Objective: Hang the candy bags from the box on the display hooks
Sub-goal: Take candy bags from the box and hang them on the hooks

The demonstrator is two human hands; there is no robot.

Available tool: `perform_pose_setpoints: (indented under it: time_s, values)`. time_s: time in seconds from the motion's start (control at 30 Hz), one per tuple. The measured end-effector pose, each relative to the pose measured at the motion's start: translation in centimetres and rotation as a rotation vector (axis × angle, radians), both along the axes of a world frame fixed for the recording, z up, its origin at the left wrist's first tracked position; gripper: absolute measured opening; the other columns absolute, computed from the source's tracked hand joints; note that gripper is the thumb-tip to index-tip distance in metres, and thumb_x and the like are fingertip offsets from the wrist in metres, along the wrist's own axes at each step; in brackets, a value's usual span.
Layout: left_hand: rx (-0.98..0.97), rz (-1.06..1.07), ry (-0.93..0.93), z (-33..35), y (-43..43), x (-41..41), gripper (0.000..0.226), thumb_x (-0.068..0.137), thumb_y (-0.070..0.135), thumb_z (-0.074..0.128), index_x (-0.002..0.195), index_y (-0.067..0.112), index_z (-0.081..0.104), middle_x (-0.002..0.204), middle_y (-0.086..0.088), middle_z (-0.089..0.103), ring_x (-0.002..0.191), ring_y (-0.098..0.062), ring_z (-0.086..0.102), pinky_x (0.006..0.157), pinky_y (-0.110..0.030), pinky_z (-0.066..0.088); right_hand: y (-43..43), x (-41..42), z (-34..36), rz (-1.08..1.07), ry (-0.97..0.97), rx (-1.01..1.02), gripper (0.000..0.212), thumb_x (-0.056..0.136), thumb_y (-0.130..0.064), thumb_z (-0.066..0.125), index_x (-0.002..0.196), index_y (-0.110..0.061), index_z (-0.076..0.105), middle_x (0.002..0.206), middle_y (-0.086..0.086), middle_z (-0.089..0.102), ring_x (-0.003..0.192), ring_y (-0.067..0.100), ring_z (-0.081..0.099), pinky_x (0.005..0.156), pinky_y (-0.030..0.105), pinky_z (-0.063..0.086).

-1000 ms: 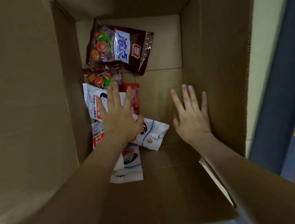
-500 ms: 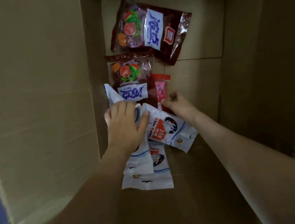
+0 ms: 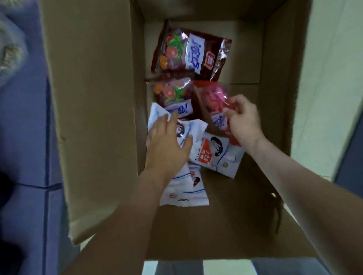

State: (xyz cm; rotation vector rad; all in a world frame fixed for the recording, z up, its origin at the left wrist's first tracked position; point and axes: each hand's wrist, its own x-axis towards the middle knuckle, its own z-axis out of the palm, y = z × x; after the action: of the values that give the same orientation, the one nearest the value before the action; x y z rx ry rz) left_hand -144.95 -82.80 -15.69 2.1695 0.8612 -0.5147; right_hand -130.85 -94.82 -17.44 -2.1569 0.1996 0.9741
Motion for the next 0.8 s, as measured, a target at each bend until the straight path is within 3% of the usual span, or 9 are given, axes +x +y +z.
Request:
perform_pose_setpoints:
  time_s: [0.1,0.17,0.2,0.3,0.4,0.47,0.57,0.7,0.8]
  values:
    - [0.169,-0.188,-0.251,6.8,1.7,2.4,0.074,0.088,0.022,0.062,0.150,0.028,0.024,0.155,-0.018,0.018,0.142,-0.034,0.013,0.114,-0.053,0.016,1.1,0.7,7.3,0.156,-0.035,0.011,0.013,0.093,-0.013,0.055,0.092,-0.024,0.060,0.094,-0.002,0.067,0.086,0.013,0.063,0.061,0.007,0.044]
    - [0.312,-0.452,-0.394,11.9,3.4,3.8,0.077,0.080,0.023,0.069,0.147,0.027,0.032,0.151,-0.019,0.028,0.141,-0.034,0.019,0.111,-0.060,0.006,2.8,0.4,12.9,0.305,-0.085,0.063,0.021,0.091,-0.008,0.056,0.106,-0.019,0.065,0.103,0.000,0.068,0.093,0.013,0.062,0.069,0.005,0.043]
    - [0.391,-0.555,-0.411,14.2,4.4,4.2,0.074,0.076,0.028,0.071,0.143,0.025,0.039,0.147,-0.018,0.037,0.139,-0.032,0.026,0.111,-0.061,0.002,3.7,0.1,15.9,0.381,-0.105,0.106,0.028,0.089,-0.006,0.057,0.112,-0.018,0.065,0.108,0.000,0.068,0.099,0.013,0.061,0.080,0.012,0.046]
    - [0.645,-0.700,-0.303,23.8,7.6,5.0,0.051,0.066,0.039,0.077,0.111,0.017,0.066,0.110,-0.009,0.064,0.114,-0.027,0.057,0.112,-0.057,0.009,6.4,-1.3,24.8,0.590,-0.158,0.153,0.025,0.087,-0.003,0.056,0.107,-0.011,0.069,0.107,0.001,0.066,0.101,0.017,0.058,0.086,0.027,0.044]
    - [0.651,-0.813,0.021,33.5,9.5,4.5,0.026,0.092,0.029,0.051,0.114,0.017,0.058,0.113,-0.006,0.056,0.113,-0.026,0.049,0.112,-0.047,0.014,8.7,-2.8,33.3,0.820,-0.242,0.157,0.014,0.090,-0.005,0.055,0.096,-0.008,0.068,0.095,0.004,0.063,0.091,0.016,0.054,0.072,0.022,0.041]
    - [0.600,-0.774,0.097,38.9,10.0,2.1,0.023,0.095,0.027,0.046,0.114,0.018,0.055,0.115,-0.006,0.051,0.106,-0.026,0.052,0.088,-0.038,0.033,9.9,-3.8,38.8,0.905,-0.288,0.160,0.009,0.090,-0.013,0.059,0.093,-0.010,0.067,0.092,0.003,0.060,0.094,0.020,0.052,0.074,0.029,0.039]
    - [0.589,-0.599,-0.005,46.2,10.3,-2.5,0.025,0.074,0.030,0.077,0.086,0.013,0.063,0.085,-0.009,0.055,0.067,-0.028,0.060,0.050,-0.029,0.030,11.1,-5.2,45.6,1.040,-0.372,0.161,0.020,0.086,-0.031,0.065,0.086,-0.011,0.063,0.084,-0.003,0.049,0.094,0.022,0.047,0.080,0.033,0.031]
    - [0.645,-0.304,-0.102,52.9,9.1,-10.0,0.027,0.093,0.037,0.054,0.103,0.013,0.060,0.101,-0.009,0.055,0.088,-0.032,0.062,0.057,-0.034,0.038,11.3,-7.6,52.6,1.164,-0.573,0.076,0.037,0.074,-0.049,0.071,0.096,-0.022,0.061,0.105,-0.003,0.046,0.110,0.019,0.037,0.092,0.035,0.023]
    - [0.608,-0.038,-0.234,57.4,7.0,-16.2,0.041,0.094,0.050,0.042,0.095,0.014,0.062,0.093,-0.005,0.059,0.088,-0.029,0.063,0.061,-0.035,0.043,11.2,-10.3,57.3,1.058,-0.595,0.175,0.054,0.067,-0.047,0.078,0.106,-0.018,0.055,0.117,0.001,0.043,0.114,0.019,0.034,0.097,0.035,0.029]
